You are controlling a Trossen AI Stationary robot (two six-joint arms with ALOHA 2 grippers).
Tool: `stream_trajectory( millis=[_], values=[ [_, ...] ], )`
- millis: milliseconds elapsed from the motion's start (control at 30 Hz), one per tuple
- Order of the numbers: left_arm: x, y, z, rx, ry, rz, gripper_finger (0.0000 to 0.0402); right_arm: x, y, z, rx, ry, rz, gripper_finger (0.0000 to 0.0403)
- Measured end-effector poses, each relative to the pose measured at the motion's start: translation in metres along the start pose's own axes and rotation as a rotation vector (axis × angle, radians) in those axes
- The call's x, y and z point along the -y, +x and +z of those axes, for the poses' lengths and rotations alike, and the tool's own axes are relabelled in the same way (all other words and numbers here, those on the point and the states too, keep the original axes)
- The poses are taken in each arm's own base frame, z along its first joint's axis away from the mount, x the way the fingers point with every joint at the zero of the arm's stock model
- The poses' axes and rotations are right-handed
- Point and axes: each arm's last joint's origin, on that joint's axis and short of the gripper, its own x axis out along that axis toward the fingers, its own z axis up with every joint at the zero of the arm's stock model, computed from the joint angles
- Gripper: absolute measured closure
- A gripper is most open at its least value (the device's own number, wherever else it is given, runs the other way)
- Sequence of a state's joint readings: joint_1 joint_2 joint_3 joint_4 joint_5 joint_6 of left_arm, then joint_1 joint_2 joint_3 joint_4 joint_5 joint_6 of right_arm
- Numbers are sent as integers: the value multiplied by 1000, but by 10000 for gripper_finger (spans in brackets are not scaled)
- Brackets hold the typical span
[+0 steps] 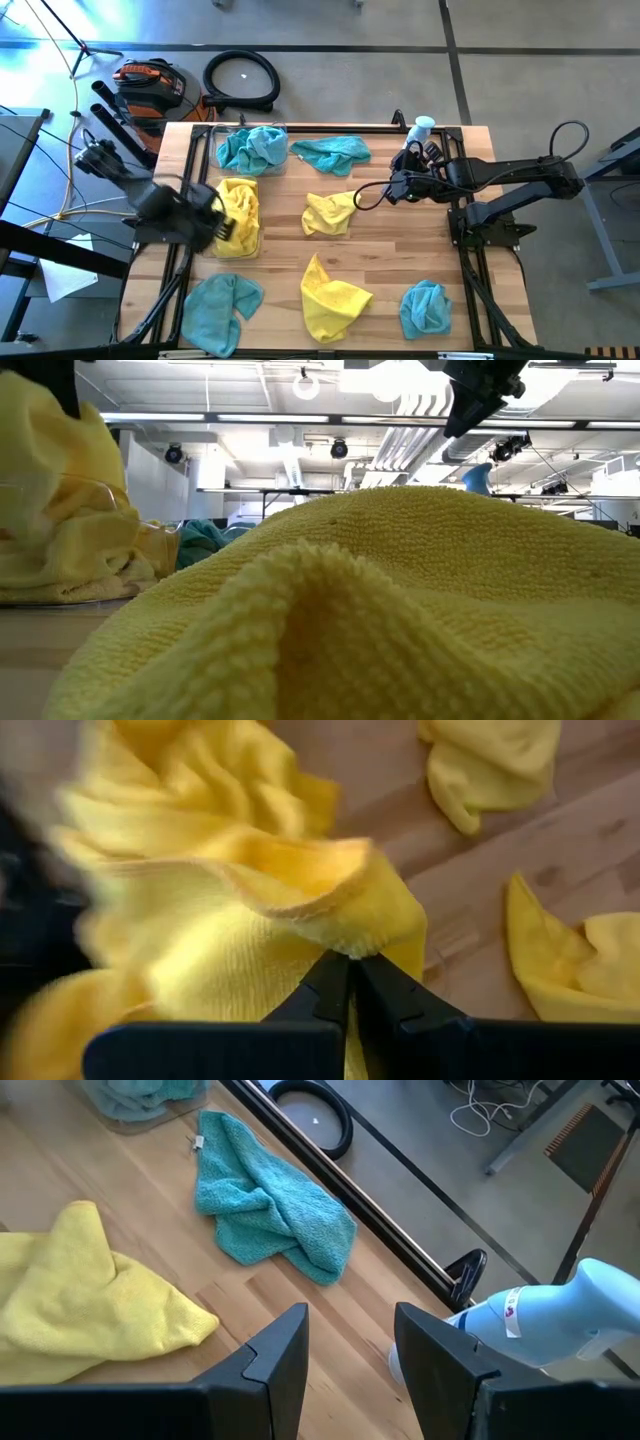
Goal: Sort microfiber towel by color & place in baskets
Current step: Put the yellow towel into the bottom transparent bin
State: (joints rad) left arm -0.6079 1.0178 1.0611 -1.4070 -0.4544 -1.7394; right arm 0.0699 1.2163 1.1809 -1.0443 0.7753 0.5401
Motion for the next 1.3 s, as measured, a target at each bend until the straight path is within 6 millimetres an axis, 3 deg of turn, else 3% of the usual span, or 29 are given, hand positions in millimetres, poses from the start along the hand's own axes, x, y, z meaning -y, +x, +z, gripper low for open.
stream_trajectory(
  millis=[133,300,500,700,967,1100,1300],
  values=[
    [23,35,-23,-53,-28,-12,401,-1,0,1,10,12,6,258],
    [32,72,-39,-125,-146,180,401,-1,0,1,11,13,6,258],
    [38,105,-44,-139,-211,349,401,-1,0,2,15,20,3,258],
    [43,125,-44,-180,-238,443,386,-1,0,2,16,24,2,258],
    [45,128,-39,-228,-242,435,310,-1,0,2,16,23,2,258],
    [45,115,-33,-239,-259,381,283,-1,0,2,15,11,1,258],
    [46,82,-19,-258,-316,265,275,-1,0,1,14,3,0,258]
  ],
)
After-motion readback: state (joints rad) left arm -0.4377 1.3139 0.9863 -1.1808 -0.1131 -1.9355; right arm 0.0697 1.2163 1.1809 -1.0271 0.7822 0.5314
